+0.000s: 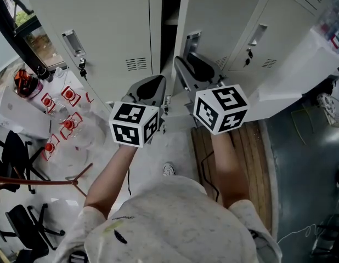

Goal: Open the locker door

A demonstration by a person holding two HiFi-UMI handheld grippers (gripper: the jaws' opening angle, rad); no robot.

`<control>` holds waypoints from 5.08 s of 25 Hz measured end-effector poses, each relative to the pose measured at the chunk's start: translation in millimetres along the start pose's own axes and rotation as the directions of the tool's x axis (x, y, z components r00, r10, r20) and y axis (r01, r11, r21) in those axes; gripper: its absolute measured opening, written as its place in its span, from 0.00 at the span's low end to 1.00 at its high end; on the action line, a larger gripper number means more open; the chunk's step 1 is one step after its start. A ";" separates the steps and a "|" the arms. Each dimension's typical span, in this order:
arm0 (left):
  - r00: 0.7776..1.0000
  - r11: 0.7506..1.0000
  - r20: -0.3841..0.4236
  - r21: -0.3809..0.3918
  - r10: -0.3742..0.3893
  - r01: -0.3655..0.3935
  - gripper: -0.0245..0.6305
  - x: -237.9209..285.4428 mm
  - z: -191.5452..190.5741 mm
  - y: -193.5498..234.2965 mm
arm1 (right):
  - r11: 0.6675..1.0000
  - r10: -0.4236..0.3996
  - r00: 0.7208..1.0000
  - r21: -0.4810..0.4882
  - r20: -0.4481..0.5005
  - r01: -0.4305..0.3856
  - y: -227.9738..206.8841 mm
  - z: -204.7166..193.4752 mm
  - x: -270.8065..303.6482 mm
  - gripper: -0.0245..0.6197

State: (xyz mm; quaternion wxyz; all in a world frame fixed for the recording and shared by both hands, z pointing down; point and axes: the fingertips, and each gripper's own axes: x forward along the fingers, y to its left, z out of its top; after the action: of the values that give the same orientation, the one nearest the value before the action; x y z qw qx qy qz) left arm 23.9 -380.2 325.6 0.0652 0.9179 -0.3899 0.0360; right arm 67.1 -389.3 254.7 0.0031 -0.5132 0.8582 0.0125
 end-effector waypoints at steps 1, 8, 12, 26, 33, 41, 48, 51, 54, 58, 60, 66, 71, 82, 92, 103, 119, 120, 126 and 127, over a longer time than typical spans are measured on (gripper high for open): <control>1.000 1.000 0.000 0.001 -0.003 0.003 0.05 -0.5 -0.1 -2.2 | 1.000 0.002 1.000 0.002 0.003 -0.002 0.2 0.2 -2.2 0.20; 1.000 1.000 -0.005 0.002 -0.024 0.024 0.05 -2.9 -2.8 -14.5 | 1.000 0.011 1.000 0.010 0.028 -0.011 0.8 0.8 -16.4 0.20; 0.999 0.999 -0.007 0.003 -0.040 0.040 0.05 -3.9 -4.1 -24.0 | 0.999 0.039 0.998 0.028 0.047 -0.040 0.2 0.5 -25.7 0.20; 0.996 0.996 -0.019 0.008 -0.091 0.091 0.05 -12.8 -12.1 -56.2 | 0.999 0.009 0.997 0.047 0.074 -0.013 -4.5 0.8 -64.3 0.21; 0.993 0.993 -0.020 0.014 -0.119 0.120 0.05 -15.5 -11.5 -68.9 | 0.999 -0.034 0.997 0.033 0.075 0.032 -7.8 0.9 -82.3 0.21; 0.987 0.987 -0.028 0.018 -0.158 0.159 0.05 -16.7 -14.1 -85.6 | 0.996 -0.087 0.993 0.026 0.084 0.085 -11.7 1.3 -106.0 0.20; 0.979 0.980 -0.041 0.028 -0.197 0.199 0.05 -13.9 -18.1 -101.2 | 0.993 -0.111 0.989 0.040 0.098 0.107 -17.3 1.0 -125.2 0.17; 0.976 0.976 -0.046 0.029 -0.214 0.216 0.05 -11.6 -19.5 -107.6 | 0.992 -0.124 0.987 0.040 0.103 0.121 -20.1 1.4 -133.4 0.16; 0.971 0.971 -0.049 0.032 -0.235 0.237 0.05 -9.2 -20.6 -115.5 | 0.990 -0.141 0.984 0.041 0.107 0.138 -24.0 0.9 -142.3 0.15; 0.964 0.964 -0.052 0.034 -0.262 0.264 0.05 -7.1 -20.9 -127.2 | 0.985 -0.169 0.979 0.044 0.111 0.165 -29.1 1.5 -155.4 0.13; 0.959 0.960 -0.056 0.034 -0.277 0.279 0.05 -6.1 -22.0 -133.6 | 0.982 -0.189 0.976 0.039 0.109 0.186 -31.8 1.9 -161.5 0.11; 0.949 0.950 -0.063 0.033 -0.309 0.312 0.05 -3.9 -25.7 -147.7 | 0.971 -0.238 0.967 0.041 0.095 0.235 -41.3 1.8 -176.1 0.10; 0.942 0.943 -0.058 0.029 -0.330 0.332 0.05 -0.1 -25.0 -154.9 | 0.961 -0.278 0.956 0.048 0.092 0.274 -50.4 1.4 -188.0 0.10; 0.916 0.917 -0.058 0.032 -0.396 0.398 0.05 13.4 -23.6 -177.3 | 0.923 -0.383 0.918 0.087 0.102 0.376 -78.3 1.0 -216.9 0.10; 0.897 0.897 -0.060 0.028 -0.438 0.440 0.05 29.2 -23.1 -191.5 | 0.878 -0.474 0.872 0.144 0.125 0.457 -114.7 1.4 -245.3 0.10; 0.881 0.881 -0.060 0.036 -0.469 0.471 0.05 39.9 -20.6 -202.0 | 0.825 -0.563 0.819 0.141 0.110 0.548 -143.8 -0.3 -261.3 0.08; 0.898 0.898 -0.062 0.027 -0.437 0.439 0.05 31.3 -20.9 -195.3 | 0.823 -0.568 0.815 0.090 0.118 0.561 -123.3 10.3 -262.9 0.08; 0.900 0.901 -0.063 0.026 -0.431 0.433 0.05 29.7 -21.8 -193.5 | 0.829 -0.559 0.821 0.090 0.114 0.552 -119.6 8.5 -259.6 0.08; 0.921 0.922 -0.064 0.021 -0.384 0.386 0.05 17.7 -24.0 -176.6 | 0.868 -0.496 0.864 0.089 0.082 0.489 -92.2 -6.6 -233.4 0.07; 0.925 0.926 -0.062 0.021 -0.374 0.376 0.05 15.3 -23.8 -172.6 | 0.874 -0.485 0.871 0.089 0.077 0.478 -87.2 -9.3 -228.3 0.07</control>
State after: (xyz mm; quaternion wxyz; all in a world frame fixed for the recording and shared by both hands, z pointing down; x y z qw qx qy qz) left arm 158.5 -268.9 335.1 0.0671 0.9750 -0.2046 0.0553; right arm 252.0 -229.7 266.5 0.0649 -0.7091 0.7021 0.0070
